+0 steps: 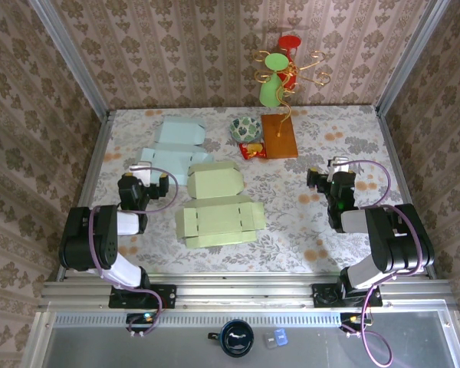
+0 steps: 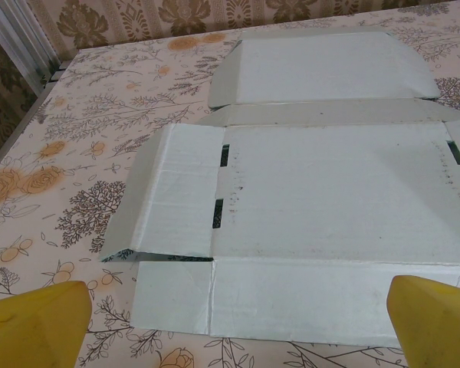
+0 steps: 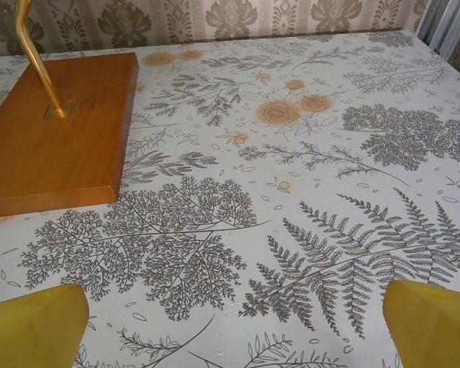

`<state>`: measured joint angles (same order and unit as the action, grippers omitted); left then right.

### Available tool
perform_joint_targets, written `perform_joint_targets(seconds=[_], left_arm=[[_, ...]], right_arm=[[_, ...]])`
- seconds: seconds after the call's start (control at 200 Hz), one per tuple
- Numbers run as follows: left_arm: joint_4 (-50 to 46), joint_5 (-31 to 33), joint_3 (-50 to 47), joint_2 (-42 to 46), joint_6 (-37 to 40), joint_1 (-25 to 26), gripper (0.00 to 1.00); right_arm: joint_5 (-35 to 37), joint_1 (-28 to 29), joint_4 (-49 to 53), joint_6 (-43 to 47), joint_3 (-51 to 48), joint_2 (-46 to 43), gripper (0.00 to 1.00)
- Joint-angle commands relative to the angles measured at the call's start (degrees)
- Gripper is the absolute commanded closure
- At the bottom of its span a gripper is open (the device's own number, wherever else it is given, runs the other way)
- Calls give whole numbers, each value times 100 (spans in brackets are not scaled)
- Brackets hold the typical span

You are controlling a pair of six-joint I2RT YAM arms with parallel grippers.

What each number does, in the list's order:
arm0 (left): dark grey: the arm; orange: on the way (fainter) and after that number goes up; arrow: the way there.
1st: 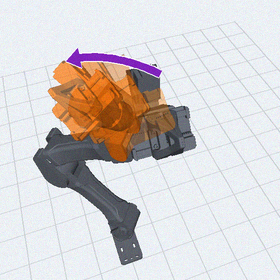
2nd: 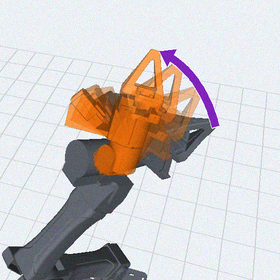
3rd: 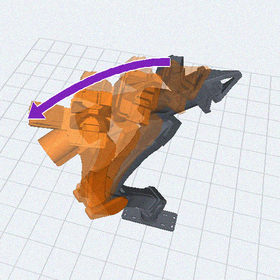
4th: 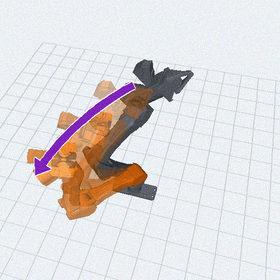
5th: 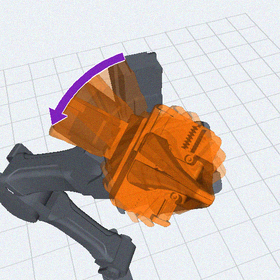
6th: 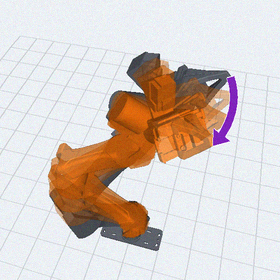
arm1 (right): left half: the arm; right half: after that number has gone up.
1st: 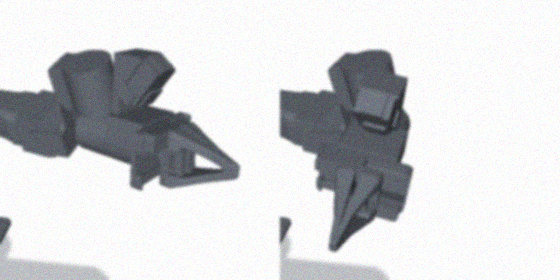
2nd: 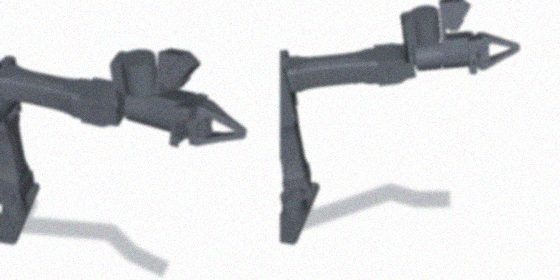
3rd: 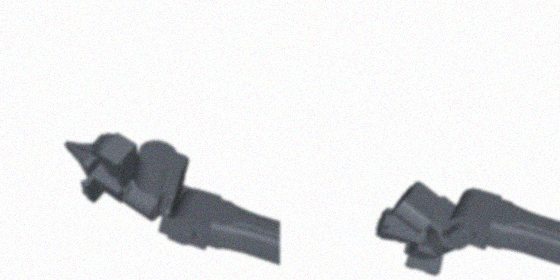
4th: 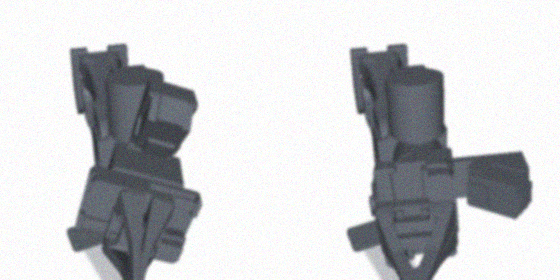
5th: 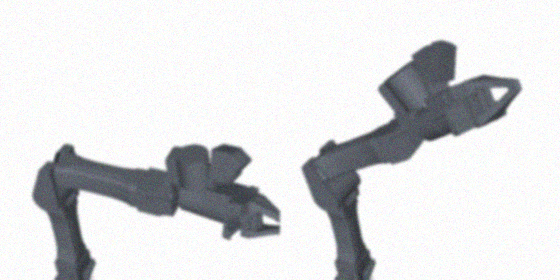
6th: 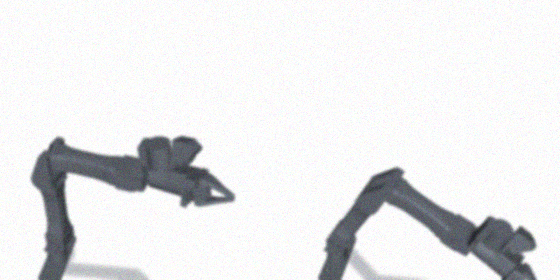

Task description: Fold the paper box

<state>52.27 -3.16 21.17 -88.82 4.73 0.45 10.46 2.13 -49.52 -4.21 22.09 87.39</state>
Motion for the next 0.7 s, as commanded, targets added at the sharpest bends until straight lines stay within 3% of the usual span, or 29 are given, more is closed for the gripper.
perform_joint_targets(seconds=[0.0,0.225,0.27,0.375,0.445,0.51,0.57,0.61,0.65,0.695], left_arm=[[-50,254,173,-43,-100,26,0],[81,387,93,-19,-135,32,0],[242,480,-9,33,-158,43,0],[-392,1721,18,894,97,562,0],[-771,2634,168,1443,383,1081,0],[-980,3010,467,1816,589,1446,0],[-1870,3379,1225,2073,807,1852,0],[-2854,3820,1963,2090,545,2074,0],[-4325,4170,2872,2058,-236,2229,0],[-6413,3802,3904,1978,-1226,2186,0]], right_arm=[[-20,-20,-49,97,69,15,0],[-3,-15,-153,104,-11,-35,0],[261,38,-84,70,-53,-258,0],[1111,392,1086,207,227,-1300,0],[1516,665,1322,343,348,-1981,0],[1798,875,2144,419,863,-2636,0],[1942,1018,3115,414,1635,-3101,0],[1963,1061,3757,192,2208,-3320,0],[2195,1042,5000,-813,3059,-3403,0],[2049,916,6767,-2138,3934,-3343,0]])
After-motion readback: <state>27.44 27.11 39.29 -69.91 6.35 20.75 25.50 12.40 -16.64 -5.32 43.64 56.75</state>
